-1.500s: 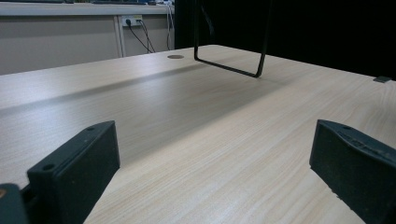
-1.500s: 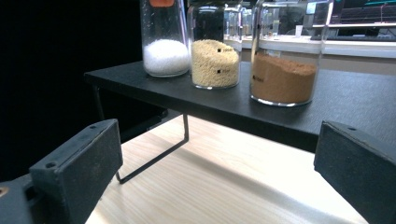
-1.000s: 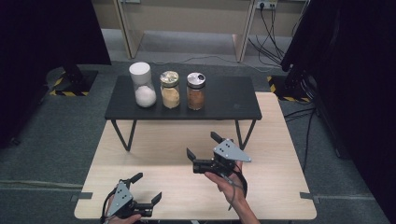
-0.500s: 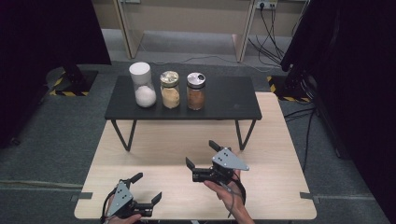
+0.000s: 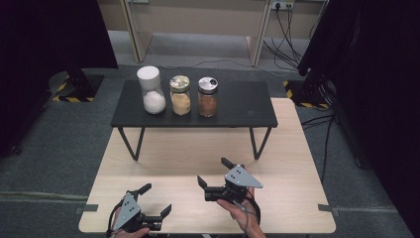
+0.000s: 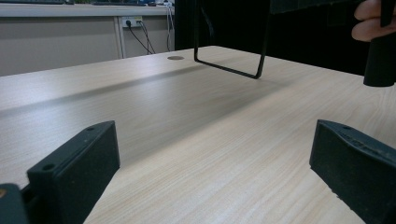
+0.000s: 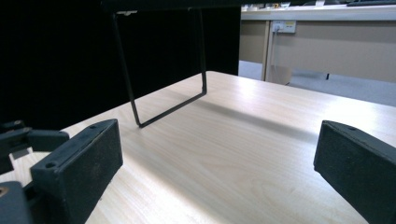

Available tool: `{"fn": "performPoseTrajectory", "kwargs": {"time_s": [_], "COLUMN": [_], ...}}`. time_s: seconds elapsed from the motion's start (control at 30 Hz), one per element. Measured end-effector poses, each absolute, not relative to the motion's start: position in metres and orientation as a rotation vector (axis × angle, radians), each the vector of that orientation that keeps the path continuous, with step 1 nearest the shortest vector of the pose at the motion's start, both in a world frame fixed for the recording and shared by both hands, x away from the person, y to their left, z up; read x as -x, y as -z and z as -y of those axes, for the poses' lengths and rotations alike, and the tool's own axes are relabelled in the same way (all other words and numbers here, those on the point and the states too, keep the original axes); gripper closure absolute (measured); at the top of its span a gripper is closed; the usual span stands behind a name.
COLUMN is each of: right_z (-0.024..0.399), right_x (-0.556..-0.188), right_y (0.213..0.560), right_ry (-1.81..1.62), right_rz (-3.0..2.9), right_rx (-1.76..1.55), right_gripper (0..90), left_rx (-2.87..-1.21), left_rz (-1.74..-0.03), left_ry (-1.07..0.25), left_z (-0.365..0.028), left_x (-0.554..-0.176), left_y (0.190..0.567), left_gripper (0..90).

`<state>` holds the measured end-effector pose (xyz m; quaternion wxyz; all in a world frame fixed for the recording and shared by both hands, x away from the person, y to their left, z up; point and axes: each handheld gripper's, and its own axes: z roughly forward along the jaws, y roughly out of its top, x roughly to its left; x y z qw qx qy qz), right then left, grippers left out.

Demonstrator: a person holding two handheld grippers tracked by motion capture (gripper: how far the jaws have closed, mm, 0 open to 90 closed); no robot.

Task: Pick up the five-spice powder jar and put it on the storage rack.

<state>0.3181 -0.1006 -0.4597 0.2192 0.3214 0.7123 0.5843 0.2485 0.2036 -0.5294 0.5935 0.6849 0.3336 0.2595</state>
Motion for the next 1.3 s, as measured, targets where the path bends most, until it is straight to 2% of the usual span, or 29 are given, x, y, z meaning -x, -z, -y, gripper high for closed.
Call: {"fn": "performPoseTrajectory", "kwargs": {"time_s": [0.4,1.3], "right_z": [0.099,0.100], "right_x": [-0.311,-0.292], "right_y": [0.482,0.503], "right_ry": [-1.597,-1.601], "right_rz": [-2.010,-2.053], "right_rx": [-0.896,-0.905], "right_gripper": [1.5,1.5], "left_rx": [-1.590,-1.595], "left_rz": [-0.777,-0.778], "left_ry": [-0.603,-0.597], "left_z": [-0.204,-0.203], "left_x": [-0.249,-0.250], "left_y": [0.529,0.530], "left_gripper": [1.0,1.0]}}
